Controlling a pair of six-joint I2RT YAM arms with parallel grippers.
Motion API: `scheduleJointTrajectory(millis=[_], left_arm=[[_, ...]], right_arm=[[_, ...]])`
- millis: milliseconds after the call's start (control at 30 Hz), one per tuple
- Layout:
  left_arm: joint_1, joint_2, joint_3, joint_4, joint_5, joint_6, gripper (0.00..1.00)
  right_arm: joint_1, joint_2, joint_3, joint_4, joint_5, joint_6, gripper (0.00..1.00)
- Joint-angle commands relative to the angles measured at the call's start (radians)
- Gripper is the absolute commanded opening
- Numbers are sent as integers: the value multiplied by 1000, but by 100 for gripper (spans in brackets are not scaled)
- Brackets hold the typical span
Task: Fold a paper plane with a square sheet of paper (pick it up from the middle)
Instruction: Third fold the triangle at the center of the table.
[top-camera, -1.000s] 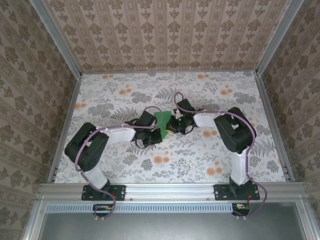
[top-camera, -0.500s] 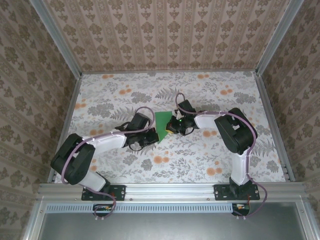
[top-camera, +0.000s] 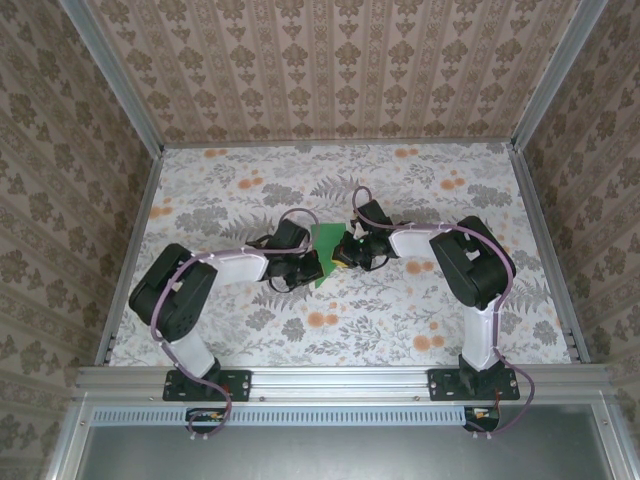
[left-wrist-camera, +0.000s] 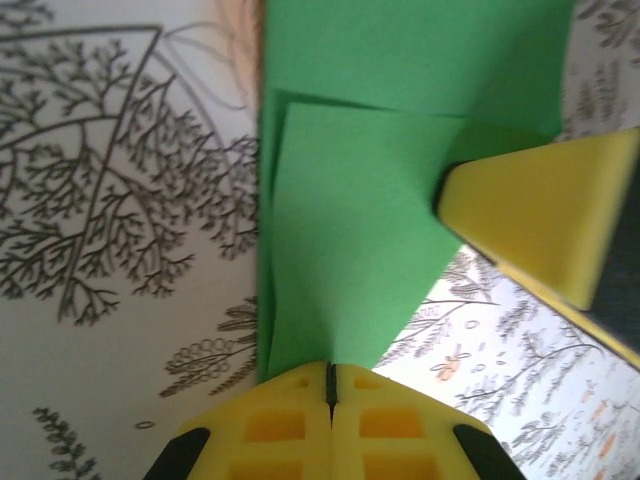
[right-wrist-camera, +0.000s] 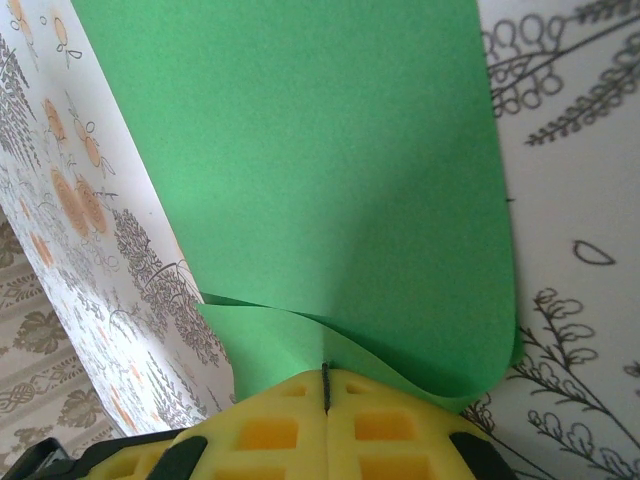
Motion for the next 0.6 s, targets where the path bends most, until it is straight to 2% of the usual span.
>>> scheduleJointTrajectory(millis=[0,333,567], left_arm=[[0,9,18,-64,-7,28,0],[-5,29,-1,-140,-33,49,0],[-5,33,15,-151,-40,61,0]], right_arm=[[1,18,-4,-118,51,-8,0],[8,-58,13,-75,19,-156,0],[58,-63,8,-88,18,-206,0]])
